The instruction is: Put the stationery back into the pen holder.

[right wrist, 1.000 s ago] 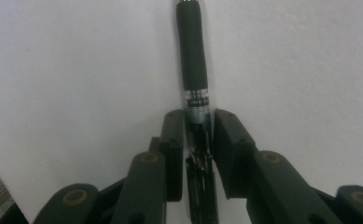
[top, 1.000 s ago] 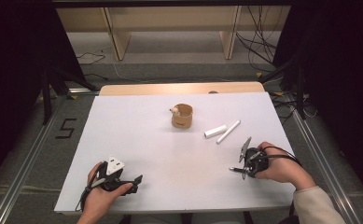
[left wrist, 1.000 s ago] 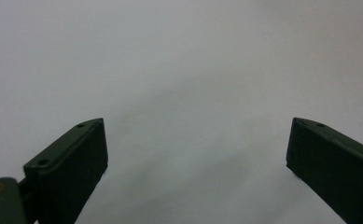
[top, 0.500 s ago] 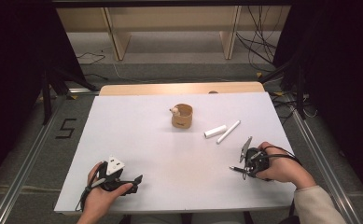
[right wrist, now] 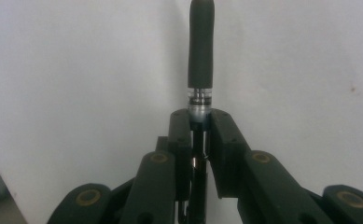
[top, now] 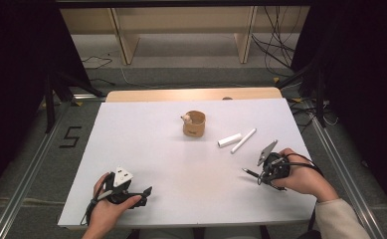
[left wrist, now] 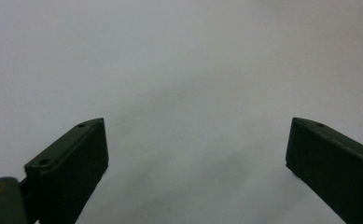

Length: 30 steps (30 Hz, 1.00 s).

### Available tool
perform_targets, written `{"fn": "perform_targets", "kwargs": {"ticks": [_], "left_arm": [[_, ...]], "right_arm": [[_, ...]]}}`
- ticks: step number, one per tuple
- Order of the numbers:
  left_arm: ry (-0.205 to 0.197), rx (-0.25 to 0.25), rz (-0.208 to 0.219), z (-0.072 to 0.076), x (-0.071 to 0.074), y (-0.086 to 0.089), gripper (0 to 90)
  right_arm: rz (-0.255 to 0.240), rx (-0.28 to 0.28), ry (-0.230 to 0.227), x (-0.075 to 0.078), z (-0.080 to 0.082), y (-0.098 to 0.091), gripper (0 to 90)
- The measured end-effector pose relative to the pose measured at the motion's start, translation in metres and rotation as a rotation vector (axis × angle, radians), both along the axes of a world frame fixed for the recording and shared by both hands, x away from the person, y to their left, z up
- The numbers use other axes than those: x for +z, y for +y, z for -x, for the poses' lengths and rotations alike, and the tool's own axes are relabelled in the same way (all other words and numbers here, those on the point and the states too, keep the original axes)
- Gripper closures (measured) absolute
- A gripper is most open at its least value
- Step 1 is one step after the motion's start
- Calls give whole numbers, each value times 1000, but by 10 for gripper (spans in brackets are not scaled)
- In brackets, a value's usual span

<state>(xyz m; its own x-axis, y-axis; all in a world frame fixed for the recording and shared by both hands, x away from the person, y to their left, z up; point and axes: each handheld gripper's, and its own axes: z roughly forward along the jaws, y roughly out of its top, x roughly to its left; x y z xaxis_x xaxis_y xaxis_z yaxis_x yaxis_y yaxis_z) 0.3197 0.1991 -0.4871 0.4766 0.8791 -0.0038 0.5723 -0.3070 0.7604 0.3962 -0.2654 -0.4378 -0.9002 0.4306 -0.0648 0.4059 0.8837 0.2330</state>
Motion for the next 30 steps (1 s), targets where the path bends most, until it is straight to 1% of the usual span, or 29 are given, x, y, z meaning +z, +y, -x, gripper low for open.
{"fn": "perform_targets", "kwargs": {"ticks": [1, 4, 6, 7, 8, 9, 10, 11, 12, 13, 14, 15, 16, 17, 20, 22, 26, 28, 29, 30], "left_arm": [[0, 1, 0, 0, 0, 0, 54], [1, 1, 0, 0, 0, 0, 54], [-2, 5, 3, 0, 0, 0, 54], [-2, 4, 1, 0, 0, 0, 55], [-2, 4, 1, 0, 0, 0, 55], [-3, 5, 3, 0, 0, 0, 55], [-3, 4, 1, 0, 0, 0, 55], [-2, 4, 0, 0, 0, 0, 55], [-2, 4, 0, 0, 0, 0, 55], [-3, 4, 1, 0, 0, 0, 55], [-2, 4, 1, 0, 0, 0, 55], [-2, 4, 1, 0, 0, 0, 55], [-2, 3, 0, 0, 0, 0, 55], [-2, 2, -2, 0, 1, 1, 55], [-4, 3, 0, 0, 1, 0, 55], [-4, 3, 0, 0, 1, 0, 55], [-6, 4, -2, -1, 1, 1, 56], [-6, 3, -2, -1, 1, 0, 56], [-5, 3, 0, -1, 0, 0, 56], [-5, 3, 0, -1, 0, 0, 56]], "right_arm": [[-9, -11, -7, 1, 0, 0, 800], [-56, -37, -38, 5, -1, -1, 800], [-100, -58, -57, 8, -1, 0, 800], [-128, -78, -66, 8, -1, 0, 800], [-175, -98, -96, 10, -3, 0, 800], [-175, -98, -96, 10, -3, 0, 800], [-203, -115, -109, 11, -3, 1, 800], [-243, -133, -135, 11, -4, 1, 800], [-271, -155, -146, 11, -5, 1, 800], [-307, -180, -172, 11, -6, 2, 800], [-348, -222, -199, 12, -7, 3, 800], [-379, -243, -216, 12, -7, 3, 800], [-422, -269, -235, 11, -8, 4, 800], [-468, -291, -260, 11, -10, 6, 800], [-562, -343, -306, 10, -13, 11, 800], [-611, -363, -333, 10, -15, 16, 800], [-685, -394, -377, 9, -20, 24, 800], [-704, -407, -392, 8, -23, 28, 800], [-731, -423, -407, 8, -27, 33, 800], [-731, -423, -407, 8, -27, 33, 800]]}}
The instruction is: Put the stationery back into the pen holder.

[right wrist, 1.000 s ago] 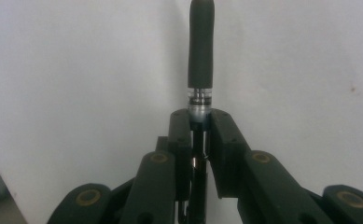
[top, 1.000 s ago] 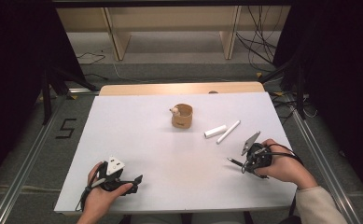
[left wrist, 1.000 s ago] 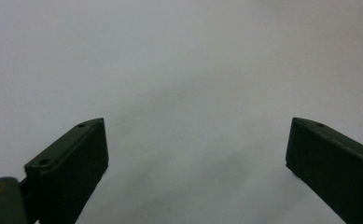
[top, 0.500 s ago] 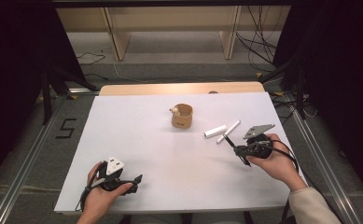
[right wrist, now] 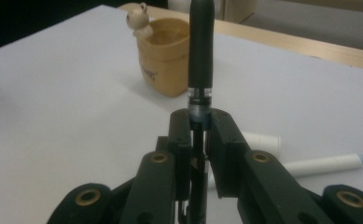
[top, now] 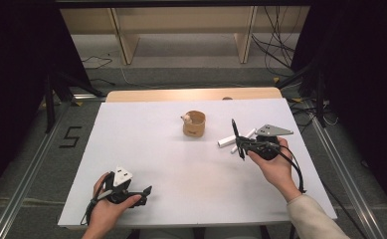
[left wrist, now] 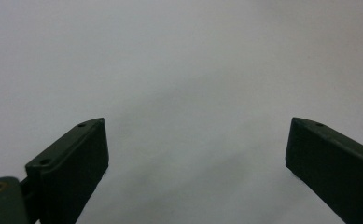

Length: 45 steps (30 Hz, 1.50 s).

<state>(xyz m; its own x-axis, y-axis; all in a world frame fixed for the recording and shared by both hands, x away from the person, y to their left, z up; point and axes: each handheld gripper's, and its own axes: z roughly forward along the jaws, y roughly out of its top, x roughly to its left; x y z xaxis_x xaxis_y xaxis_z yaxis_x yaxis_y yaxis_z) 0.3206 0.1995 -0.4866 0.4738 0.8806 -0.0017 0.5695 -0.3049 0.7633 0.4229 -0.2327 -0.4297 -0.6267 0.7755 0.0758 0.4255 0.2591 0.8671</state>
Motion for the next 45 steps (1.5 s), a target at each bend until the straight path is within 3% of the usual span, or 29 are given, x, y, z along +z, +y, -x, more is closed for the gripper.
{"fn": "perform_targets", "kwargs": {"ticks": [2, 15, 23, 35, 45], "left_arm": [[-1, -1, -1, 0, 0, 0, 56], [0, 0, 6, 0, 0, 0, 56], [3, -1, 8, 0, -1, 0, 56], [3, -2, 12, -1, -1, 1, 56], [2, -3, 8, -1, -1, 2, 57]], "right_arm": [[-40, -15, -7, 0, -6, 6, 800], [-81, -28, -46, 7, -35, 42, 801], [-113, -37, -70, 12, -61, 68, 801], [-114, -31, -104, 24, -93, 104, 801], [-105, -30, -100, 20, -106, 122, 801]]}}
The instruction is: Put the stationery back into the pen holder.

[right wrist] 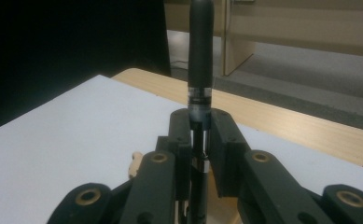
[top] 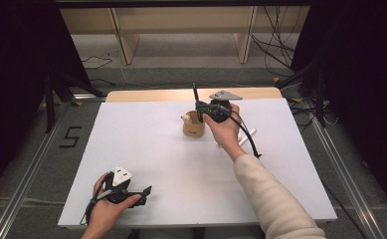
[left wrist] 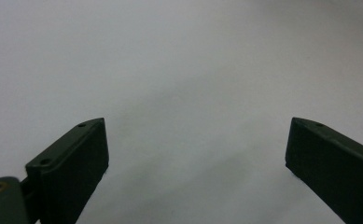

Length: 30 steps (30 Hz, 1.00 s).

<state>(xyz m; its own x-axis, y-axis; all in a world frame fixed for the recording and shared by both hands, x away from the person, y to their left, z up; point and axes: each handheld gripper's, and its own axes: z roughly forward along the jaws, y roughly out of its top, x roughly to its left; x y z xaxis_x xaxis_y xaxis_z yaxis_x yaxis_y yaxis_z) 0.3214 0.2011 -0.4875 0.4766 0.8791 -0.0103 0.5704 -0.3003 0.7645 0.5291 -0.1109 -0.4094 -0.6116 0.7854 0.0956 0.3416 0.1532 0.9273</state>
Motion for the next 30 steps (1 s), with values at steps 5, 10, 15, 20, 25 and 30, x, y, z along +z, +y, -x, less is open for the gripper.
{"fn": "perform_targets", "kwargs": {"ticks": [5, 10, 15, 20, 25, 30], "left_arm": [[-2, 2, 2, 0, 0, 0, 57], [-1, 0, 3, 0, 0, 0, 57], [0, -4, -1, 0, 0, -1, 57], [0, -2, 2, 0, 0, 0, 57], [0, -3, 2, 0, -1, 0, 58], [-1, -3, 2, 0, 0, 0, 58]], "right_arm": [[-5, 3, -8, 2, -4, 5, 801], [-14, 1, -14, 5, -5, 7, 801], [1, 4, -20, 5, -9, 12, 800], [30, -1, 2, -6, -15, 18, 800], [79, 3, 16, -19, -20, 23, 799], [105, 8, 41, -27, -22, 26, 796]]}}
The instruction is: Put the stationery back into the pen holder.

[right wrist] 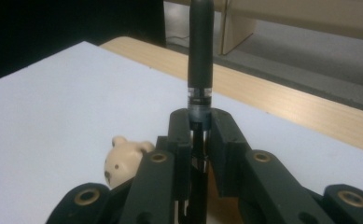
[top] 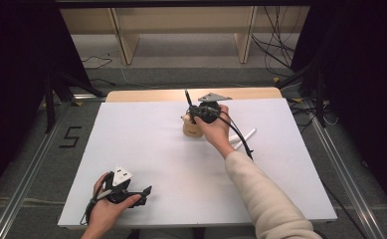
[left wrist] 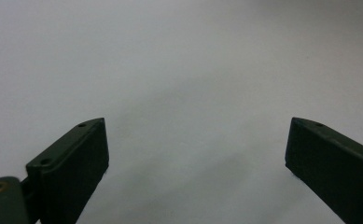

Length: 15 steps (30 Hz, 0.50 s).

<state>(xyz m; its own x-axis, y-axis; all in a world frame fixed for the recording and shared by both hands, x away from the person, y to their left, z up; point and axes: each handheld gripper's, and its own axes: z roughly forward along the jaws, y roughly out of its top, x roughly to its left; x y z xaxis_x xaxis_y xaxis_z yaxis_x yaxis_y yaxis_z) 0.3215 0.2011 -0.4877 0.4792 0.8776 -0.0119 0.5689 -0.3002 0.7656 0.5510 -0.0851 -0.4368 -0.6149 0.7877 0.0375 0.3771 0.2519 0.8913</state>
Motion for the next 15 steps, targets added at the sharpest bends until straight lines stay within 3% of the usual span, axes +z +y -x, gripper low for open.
{"fn": "perform_targets", "kwargs": {"ticks": [8, 15], "left_arm": [[2, 0, 5, 0, 0, -1, 58], [1, 1, 4, 1, 0, 0, 58]], "right_arm": [[37, 31, 27, -6, 4, -3, 755], [48, 40, 28, 6, 12, -23, 670]]}}
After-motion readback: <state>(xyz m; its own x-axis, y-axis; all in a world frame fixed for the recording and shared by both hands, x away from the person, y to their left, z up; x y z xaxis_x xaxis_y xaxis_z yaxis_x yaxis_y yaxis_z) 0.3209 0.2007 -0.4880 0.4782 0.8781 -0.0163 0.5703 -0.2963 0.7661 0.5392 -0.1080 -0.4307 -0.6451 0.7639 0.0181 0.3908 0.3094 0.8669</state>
